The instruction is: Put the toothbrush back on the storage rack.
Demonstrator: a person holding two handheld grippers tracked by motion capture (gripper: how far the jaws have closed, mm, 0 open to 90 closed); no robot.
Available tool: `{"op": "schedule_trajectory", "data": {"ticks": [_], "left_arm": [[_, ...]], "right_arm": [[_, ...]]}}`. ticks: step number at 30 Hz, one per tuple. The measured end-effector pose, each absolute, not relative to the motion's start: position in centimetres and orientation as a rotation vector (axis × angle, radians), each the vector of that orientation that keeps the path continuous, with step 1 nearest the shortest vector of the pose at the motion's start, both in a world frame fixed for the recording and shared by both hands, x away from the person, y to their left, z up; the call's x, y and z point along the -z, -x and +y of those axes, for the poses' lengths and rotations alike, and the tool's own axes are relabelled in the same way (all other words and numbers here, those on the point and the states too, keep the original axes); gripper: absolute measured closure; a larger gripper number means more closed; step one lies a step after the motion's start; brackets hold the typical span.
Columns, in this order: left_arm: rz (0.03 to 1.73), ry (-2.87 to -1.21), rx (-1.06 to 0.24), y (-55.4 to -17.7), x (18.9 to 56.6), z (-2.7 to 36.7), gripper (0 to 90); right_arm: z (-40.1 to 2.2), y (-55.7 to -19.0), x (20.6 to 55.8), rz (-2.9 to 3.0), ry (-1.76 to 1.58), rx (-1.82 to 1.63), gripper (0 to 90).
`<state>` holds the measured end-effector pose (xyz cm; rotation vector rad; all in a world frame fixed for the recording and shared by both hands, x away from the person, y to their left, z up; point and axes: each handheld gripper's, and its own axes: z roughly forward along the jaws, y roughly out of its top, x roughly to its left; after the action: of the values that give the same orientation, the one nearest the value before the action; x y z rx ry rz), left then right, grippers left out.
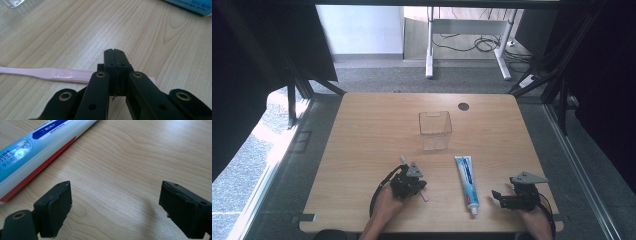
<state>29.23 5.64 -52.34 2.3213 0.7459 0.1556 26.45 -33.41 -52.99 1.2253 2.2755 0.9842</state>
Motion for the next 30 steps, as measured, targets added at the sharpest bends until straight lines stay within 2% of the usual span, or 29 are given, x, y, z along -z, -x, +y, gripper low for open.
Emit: {"op": "schedule_trajectory", "data": {"ticks": [11, 30], "left_arm": [[0.747, -2.353, -0.148, -28.6, 52.6, 5.7, 89.7], [0.840, -2.351, -0.167, -27.9, 52.2, 9.2, 89.7]], "right_arm": [[-33.4, -26.4, 53.0, 2.274, -1.222, -0.984, 11.8], [-33.3, -26.5, 53.1, 2.281, -1.221, -0.971, 12.2]]}}
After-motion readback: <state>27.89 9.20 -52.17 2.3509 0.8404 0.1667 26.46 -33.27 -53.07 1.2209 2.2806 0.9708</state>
